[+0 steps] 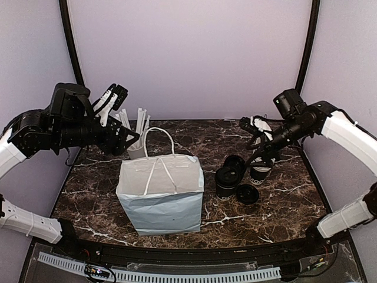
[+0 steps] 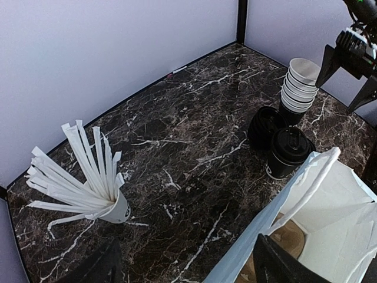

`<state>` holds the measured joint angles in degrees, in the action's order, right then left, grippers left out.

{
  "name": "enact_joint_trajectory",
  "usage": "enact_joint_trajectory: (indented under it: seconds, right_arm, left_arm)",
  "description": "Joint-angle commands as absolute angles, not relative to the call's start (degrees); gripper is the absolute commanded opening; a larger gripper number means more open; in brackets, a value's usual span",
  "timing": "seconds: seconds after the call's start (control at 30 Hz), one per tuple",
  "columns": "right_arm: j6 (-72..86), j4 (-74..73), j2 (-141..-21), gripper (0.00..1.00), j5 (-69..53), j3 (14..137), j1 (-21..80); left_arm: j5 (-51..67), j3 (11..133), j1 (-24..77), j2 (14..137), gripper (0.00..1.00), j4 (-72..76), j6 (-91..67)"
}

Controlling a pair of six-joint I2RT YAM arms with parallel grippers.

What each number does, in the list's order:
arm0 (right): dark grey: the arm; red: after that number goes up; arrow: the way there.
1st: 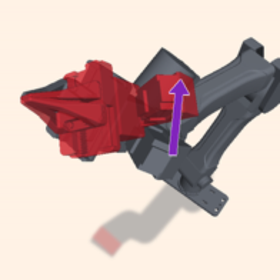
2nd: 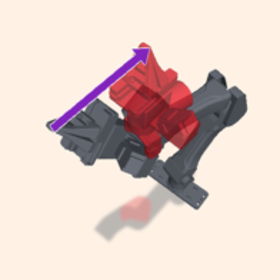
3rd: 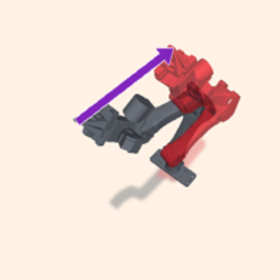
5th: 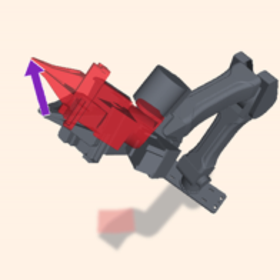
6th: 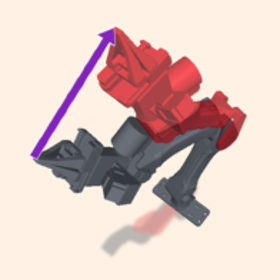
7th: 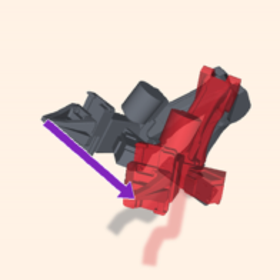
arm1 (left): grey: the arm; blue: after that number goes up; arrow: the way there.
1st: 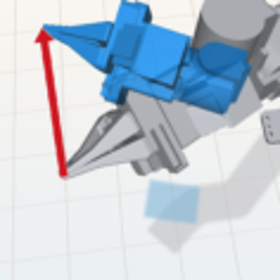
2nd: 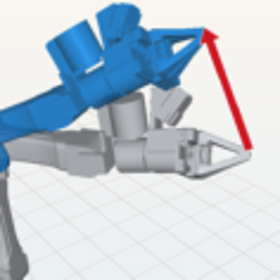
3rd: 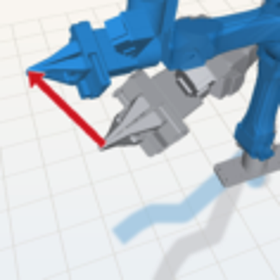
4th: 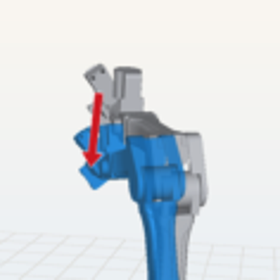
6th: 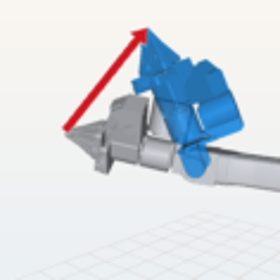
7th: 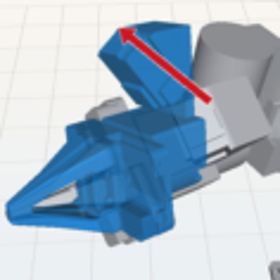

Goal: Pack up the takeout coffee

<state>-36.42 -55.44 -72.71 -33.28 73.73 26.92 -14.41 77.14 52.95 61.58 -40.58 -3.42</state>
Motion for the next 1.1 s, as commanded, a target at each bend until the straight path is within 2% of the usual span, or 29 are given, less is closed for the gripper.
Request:
enact_joint_trajectory:
  seconds: [0.0,0.2,0.37,0.57,1.07]
  right_arm:
    - [-38.5,-58.4,-79.6,0.79,-25.6,78.7,31.6]
    - [-42.5,-58.9,-86.6,0.86,-18.5,83.6,36.4]
    - [-46.1,-61.3,-91.2,0.89,-15.0,86.5,39.1]
    - [-49.3,-62.6,-93.9,0.90,-15.8,87.2,40.4]
    - [-49.1,-62.5,-98.9,0.90,-12.6,88.7,41.9]
  left_arm:
    - [-19.5,77.2,52.8,59.4,0.81,-42.4,-8.7]
    - [-21.3,77.5,52.3,58.6,0.85,-42.1,-5.6]
    - [-15.6,79.7,50.4,61.0,0.87,-43.2,-5.8]
    - [-10.0,80.7,49.1,64.2,0.87,-43.6,-7.1]
    - [-9.6,77.6,49.0,62.2,0.88,-40.1,-6.9]
